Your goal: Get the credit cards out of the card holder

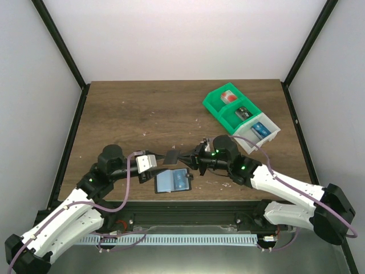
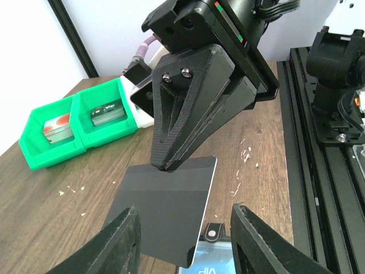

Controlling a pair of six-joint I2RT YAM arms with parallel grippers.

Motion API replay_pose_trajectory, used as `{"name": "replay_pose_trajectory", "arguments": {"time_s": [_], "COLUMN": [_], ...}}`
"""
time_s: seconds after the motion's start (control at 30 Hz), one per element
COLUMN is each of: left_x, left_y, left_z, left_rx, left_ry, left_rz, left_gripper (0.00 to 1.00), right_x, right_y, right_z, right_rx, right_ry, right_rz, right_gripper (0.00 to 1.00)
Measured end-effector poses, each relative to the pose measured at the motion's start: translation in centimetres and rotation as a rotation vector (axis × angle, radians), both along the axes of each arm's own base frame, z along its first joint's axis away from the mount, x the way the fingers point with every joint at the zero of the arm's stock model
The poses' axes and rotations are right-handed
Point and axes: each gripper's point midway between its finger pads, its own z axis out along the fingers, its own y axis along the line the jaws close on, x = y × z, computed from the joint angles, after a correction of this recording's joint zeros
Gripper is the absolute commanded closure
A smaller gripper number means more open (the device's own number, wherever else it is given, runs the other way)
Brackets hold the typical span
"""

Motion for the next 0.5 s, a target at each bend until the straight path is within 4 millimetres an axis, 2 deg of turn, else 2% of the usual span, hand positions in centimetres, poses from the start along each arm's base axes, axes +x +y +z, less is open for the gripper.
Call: {"name": "replay_pose_trajectory", "arguments": {"time_s": [0.13, 0.37, 0.5], "left_x": [0.0, 0.5, 0.7], "left_y": [0.0, -0.1, 0.1], "left_z": [-0.1, -1.0, -1.0], "left_rx": [0.012, 0.049, 0.057], "left_ry": [-0.022, -0.036, -0.053], "left_rz": [-0.008, 0.0, 0.012], "left_gripper": [0.56, 0.7, 0.99], "right_x": [-0.1, -0.2, -0.2], "right_y": [0.2, 0.4, 0.5], "right_z": [0.2, 0.6, 0.6], "right_rx": [0.012, 0.03, 0.036], "right_ry": [0.004, 0.005, 0.005], "right_rz": [0.01, 0.021, 0.025], "right_gripper": [0.99, 1.0, 1.0]}}
